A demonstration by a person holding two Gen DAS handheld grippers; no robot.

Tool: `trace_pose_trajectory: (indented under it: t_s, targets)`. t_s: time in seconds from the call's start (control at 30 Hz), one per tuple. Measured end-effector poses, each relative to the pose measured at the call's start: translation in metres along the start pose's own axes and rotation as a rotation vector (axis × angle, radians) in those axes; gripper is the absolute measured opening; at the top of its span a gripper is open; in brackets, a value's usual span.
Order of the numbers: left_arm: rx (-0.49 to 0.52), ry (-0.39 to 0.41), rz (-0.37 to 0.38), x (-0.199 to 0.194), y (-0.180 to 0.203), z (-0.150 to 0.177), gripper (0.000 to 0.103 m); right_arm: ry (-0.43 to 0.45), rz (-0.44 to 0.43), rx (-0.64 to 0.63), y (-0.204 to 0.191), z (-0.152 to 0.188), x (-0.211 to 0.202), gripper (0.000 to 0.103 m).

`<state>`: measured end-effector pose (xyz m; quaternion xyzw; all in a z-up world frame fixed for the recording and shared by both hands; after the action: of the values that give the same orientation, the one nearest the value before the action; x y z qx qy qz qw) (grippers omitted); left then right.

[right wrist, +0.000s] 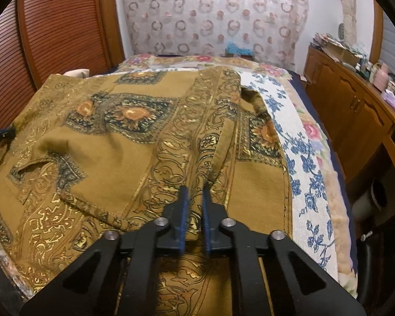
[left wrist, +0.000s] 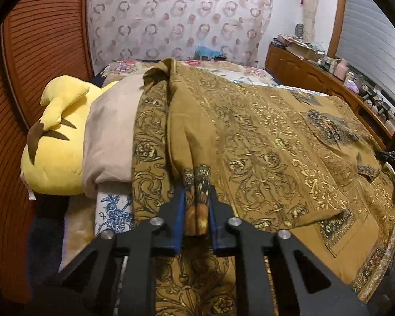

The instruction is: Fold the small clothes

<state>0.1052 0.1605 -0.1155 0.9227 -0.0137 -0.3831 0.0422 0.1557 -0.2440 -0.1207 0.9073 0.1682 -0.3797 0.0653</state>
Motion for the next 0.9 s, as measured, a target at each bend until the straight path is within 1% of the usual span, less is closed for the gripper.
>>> trace_pose_trajectory:
  t_s: [0.07,0.17,0.3,0.47,0.57,0.7,0.9]
  targets:
    - [0.007,0.017,0.012,-0.006,0.002,-0.001,0.002,0.02,-0.004,-0.009,-0.003,-0.002,-0.005,0.002]
    - [0.019,0.051,0.029,-0.016,0.006,-0.005,0.0,0.062,0.004,-0.015,-0.005,-0.009,-0.014,0.001]
    - [0.014,0.099,0.055,-0.034,0.009,-0.012,0.0,0.11,0.005,-0.014,-0.006,-0.016,-0.031,0.001]
    - [0.02,0.158,0.083,-0.063,0.012,-0.018,0.0,0.14,-0.005,-0.018,-0.009,-0.016,-0.047,0.001]
    - [0.017,0.183,0.1,-0.08,0.01,-0.015,0.0,0.153,-0.013,-0.016,-0.009,-0.015,-0.06,0.001]
    - [0.012,0.194,0.112,-0.096,0.005,-0.002,0.0,0.168,-0.018,-0.014,-0.007,-0.009,-0.082,0.001]
    - [-0.004,0.174,0.113,-0.104,-0.002,0.018,0.0,0.168,-0.008,-0.026,-0.007,0.005,-0.112,0.001]
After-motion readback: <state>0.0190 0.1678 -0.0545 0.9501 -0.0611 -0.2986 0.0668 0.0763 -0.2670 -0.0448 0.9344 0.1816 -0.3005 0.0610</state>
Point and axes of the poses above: each gripper's, at about its wrist camera, not at the fingertips, and x roughly the way its jaws point, y to its right, z to its underside, the point moved 3 cm from there along x, roughly the way its jaws point, and after that the axes turned 1 degree about -z, right-handed, at the moved point
